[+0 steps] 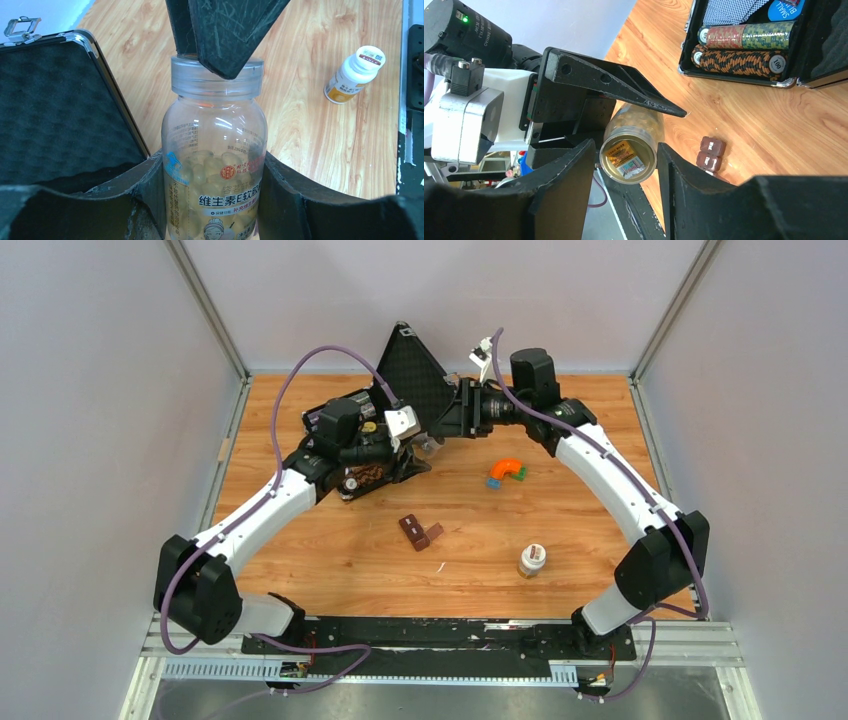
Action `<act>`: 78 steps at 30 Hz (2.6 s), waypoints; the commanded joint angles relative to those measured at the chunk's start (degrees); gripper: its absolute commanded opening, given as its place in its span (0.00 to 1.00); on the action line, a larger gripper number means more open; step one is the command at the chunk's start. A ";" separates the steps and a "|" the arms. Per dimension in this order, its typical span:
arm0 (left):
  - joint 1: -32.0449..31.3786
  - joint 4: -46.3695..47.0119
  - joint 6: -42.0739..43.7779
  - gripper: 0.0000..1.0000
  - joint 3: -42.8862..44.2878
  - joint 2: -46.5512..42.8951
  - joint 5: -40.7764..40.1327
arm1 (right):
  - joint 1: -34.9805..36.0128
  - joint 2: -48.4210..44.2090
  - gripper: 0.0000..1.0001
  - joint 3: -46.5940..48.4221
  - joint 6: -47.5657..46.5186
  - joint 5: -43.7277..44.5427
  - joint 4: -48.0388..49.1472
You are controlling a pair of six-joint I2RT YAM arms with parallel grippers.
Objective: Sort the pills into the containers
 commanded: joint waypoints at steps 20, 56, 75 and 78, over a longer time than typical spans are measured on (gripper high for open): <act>0.06 0.45 -0.80 0.00 5.07 -0.51 3.81 | 0.33 0.66 0.03 -0.34 -13.23 -4.77 1.68; -1.43 14.45 -14.60 0.00 3.42 3.37 -3.66 | 0.85 -2.64 0.59 -0.07 18.75 19.60 2.22; -1.41 6.20 -15.36 0.00 7.56 2.90 7.20 | -1.85 -2.90 0.05 -4.36 -9.78 -5.79 7.50; -1.39 0.31 -12.28 0.00 8.54 2.42 12.59 | -3.45 -3.46 0.00 -8.41 -17.33 -15.80 12.60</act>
